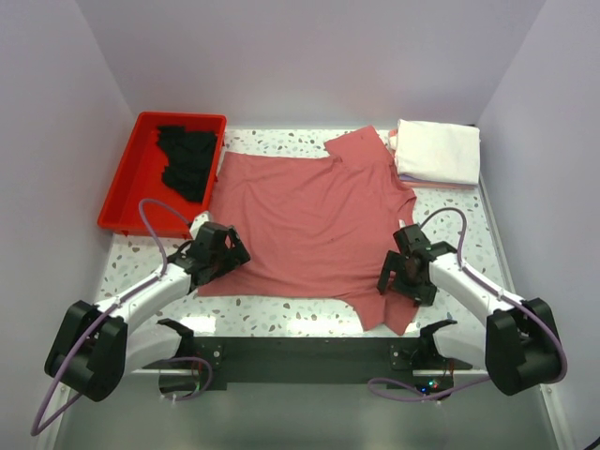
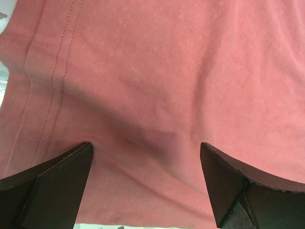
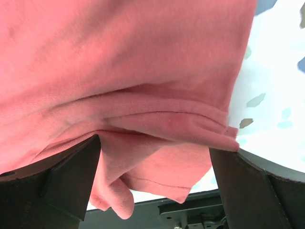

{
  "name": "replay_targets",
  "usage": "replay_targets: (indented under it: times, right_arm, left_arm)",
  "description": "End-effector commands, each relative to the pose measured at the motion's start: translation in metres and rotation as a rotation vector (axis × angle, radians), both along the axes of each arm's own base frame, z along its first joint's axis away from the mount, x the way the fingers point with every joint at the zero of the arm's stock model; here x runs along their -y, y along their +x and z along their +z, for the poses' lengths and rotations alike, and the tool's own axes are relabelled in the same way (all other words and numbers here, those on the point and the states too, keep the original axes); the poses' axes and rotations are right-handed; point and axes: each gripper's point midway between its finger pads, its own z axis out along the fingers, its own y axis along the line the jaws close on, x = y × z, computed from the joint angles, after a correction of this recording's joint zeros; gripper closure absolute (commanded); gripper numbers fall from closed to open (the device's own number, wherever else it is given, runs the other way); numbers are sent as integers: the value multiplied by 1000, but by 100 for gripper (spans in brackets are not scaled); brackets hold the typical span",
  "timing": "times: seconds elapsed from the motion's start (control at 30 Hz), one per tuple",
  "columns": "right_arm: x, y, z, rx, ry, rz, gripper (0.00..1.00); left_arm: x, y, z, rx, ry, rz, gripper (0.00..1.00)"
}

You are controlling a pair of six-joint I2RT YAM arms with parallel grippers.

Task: Fold and stack the t-shirts
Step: Flatten the tshirt out

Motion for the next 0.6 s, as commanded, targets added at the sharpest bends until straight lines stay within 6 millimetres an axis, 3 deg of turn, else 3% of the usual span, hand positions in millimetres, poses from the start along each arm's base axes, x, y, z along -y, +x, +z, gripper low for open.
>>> replay_targets:
  times: [0.0, 0.07, 0.23, 0.33, 0.57]
  right_arm:
    - [9, 23, 14, 81, -59, 17, 1]
    - [10, 25, 24, 113, -57, 27, 1]
    - [-33, 24, 39, 136, 177, 185, 1]
    - [-44, 14, 41, 118, 247, 227, 1]
    - [-39, -3, 69, 135, 247, 220, 1]
  left_arm:
    - [-16, -10, -14, -58, 74, 20, 0]
    - [-18, -7, -12, -49, 88, 22, 0]
    - [-10, 9, 5, 0, 75, -10, 0]
    - [-6, 13, 12, 17, 64, -25, 0]
    - [-6, 16, 26, 44, 62, -30, 0]
